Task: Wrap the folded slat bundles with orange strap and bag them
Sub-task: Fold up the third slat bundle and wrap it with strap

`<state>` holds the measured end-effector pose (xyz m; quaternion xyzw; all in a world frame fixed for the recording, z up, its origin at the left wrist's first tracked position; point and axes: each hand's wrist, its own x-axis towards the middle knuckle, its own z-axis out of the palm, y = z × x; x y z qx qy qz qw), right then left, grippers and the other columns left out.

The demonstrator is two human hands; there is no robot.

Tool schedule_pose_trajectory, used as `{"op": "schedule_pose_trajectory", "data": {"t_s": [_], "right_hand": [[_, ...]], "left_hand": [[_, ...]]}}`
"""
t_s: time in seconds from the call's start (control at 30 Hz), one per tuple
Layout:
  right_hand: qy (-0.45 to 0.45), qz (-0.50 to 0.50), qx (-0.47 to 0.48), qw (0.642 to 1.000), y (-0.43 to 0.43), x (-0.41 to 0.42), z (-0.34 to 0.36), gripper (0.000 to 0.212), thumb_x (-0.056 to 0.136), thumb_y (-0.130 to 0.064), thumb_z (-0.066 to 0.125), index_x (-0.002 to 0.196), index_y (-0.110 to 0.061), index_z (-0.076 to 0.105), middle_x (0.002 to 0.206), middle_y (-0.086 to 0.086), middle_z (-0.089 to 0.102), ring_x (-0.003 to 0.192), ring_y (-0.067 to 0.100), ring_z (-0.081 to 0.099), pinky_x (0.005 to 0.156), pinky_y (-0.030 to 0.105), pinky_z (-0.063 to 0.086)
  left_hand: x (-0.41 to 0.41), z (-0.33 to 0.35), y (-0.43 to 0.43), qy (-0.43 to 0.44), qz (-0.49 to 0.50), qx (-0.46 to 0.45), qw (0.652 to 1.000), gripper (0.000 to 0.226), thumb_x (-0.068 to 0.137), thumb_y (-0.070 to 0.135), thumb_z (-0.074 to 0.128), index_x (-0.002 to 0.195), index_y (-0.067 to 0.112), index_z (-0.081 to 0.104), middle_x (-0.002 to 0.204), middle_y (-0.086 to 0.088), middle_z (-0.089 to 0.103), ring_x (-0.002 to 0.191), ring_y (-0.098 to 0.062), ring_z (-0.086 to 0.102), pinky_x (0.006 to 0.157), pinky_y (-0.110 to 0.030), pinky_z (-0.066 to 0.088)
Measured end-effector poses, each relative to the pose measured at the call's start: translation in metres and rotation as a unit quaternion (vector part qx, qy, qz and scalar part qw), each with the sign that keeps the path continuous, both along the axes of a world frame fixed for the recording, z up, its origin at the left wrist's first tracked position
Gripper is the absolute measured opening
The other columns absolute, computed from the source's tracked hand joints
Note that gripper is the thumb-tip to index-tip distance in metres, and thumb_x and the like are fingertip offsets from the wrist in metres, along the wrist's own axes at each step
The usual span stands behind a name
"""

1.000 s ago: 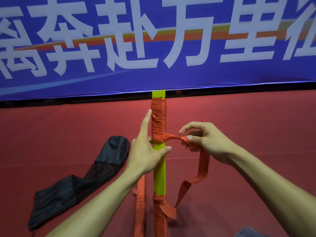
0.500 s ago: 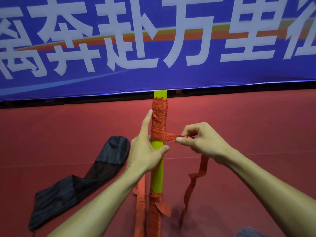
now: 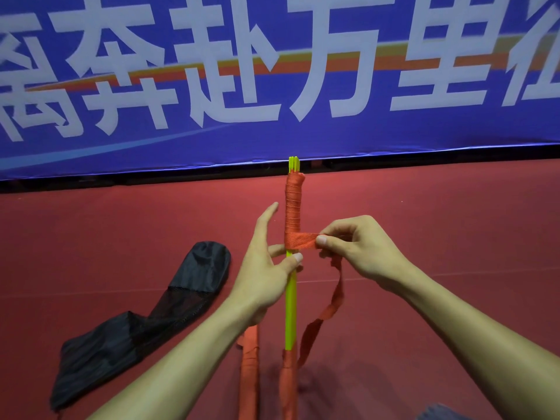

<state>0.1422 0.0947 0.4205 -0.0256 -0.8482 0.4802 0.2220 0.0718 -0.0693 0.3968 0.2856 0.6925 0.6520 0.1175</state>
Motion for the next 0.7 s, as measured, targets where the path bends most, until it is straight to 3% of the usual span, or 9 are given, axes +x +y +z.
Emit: {"op": "schedule_pose_trajectory", "data": {"t_s": [0.13, 0.2, 0.27, 0.43, 0.53, 0.7], "right_hand": [[-0.012, -0.004, -0.03, 0.999, -0.002, -0.001, 0.0, 0.019, 0.093, -0.01, 0.063, 0.075, -0.009, 0.069, 0.056, -0.004, 0.059, 0.051, 0.013, 0.047, 0.051, 0.026, 0.039], [-0.017, -0.026, -0.028, 0.999, -0.001, -0.003, 0.0, 0.019, 0.092, -0.014, 0.065, 0.076, -0.006, 0.07, 0.05, -0.009, 0.053, 0.049, 0.009, 0.041, 0.052, 0.025, 0.035], [-0.009, -0.04, -0.029, 0.999, 0.001, -0.003, 0.001, 0.018, 0.09, -0.016, 0.068, 0.078, -0.004, 0.072, 0.045, -0.013, 0.05, 0.045, 0.0, 0.04, 0.049, 0.015, 0.034], [0.009, -0.019, -0.044, 0.999, -0.001, 0.0, 0.005, 0.015, 0.086, -0.021, 0.074, 0.09, -0.007, 0.075, 0.043, -0.02, 0.054, 0.041, -0.002, 0.044, 0.046, 0.007, 0.033], [0.011, -0.001, -0.054, 0.998, -0.003, 0.0, 0.007, 0.019, 0.088, -0.012, 0.07, 0.104, -0.002, 0.073, 0.053, -0.022, 0.062, 0.048, -0.007, 0.053, 0.051, 0.005, 0.038], [0.011, 0.024, -0.067, 0.997, -0.005, 0.004, 0.009, 0.014, 0.093, -0.004, 0.061, 0.101, 0.0, 0.072, 0.045, -0.019, 0.056, 0.042, -0.004, 0.049, 0.048, 0.006, 0.036]], "left_hand": [[0.002, 0.001, 0.003, -0.028, -0.027, 0.026, 0.999, 0.082, 0.095, -0.007, 0.058, 0.143, 0.054, 0.031, 0.102, -0.011, 0.075, 0.08, -0.026, 0.071, 0.071, -0.035, 0.056], [0.001, 0.002, 0.003, -0.034, -0.03, 0.026, 0.999, 0.079, 0.096, -0.008, 0.057, 0.141, 0.053, 0.033, 0.101, -0.011, 0.075, 0.087, -0.035, 0.072, 0.078, -0.042, 0.059], [0.003, 0.002, 0.005, -0.039, -0.036, 0.033, 0.998, 0.074, 0.096, -0.01, 0.054, 0.133, 0.053, 0.039, 0.101, -0.011, 0.075, 0.091, -0.04, 0.072, 0.083, -0.044, 0.057], [0.008, 0.006, 0.009, -0.064, -0.055, 0.082, 0.993, 0.066, 0.095, -0.016, 0.048, 0.132, 0.038, 0.043, 0.1, -0.017, 0.074, 0.078, -0.034, 0.072, 0.077, -0.043, 0.06], [0.008, 0.005, 0.011, -0.076, -0.062, 0.103, 0.99, 0.063, 0.095, -0.019, 0.045, 0.132, 0.032, 0.044, 0.098, -0.016, 0.073, 0.079, -0.035, 0.072, 0.08, -0.051, 0.06], [0.009, 0.006, 0.011, -0.065, -0.079, 0.116, 0.988, 0.073, 0.097, -0.015, 0.046, 0.142, 0.04, 0.035, 0.102, -0.018, 0.074, 0.077, -0.035, 0.072, 0.083, -0.055, 0.059]]}}
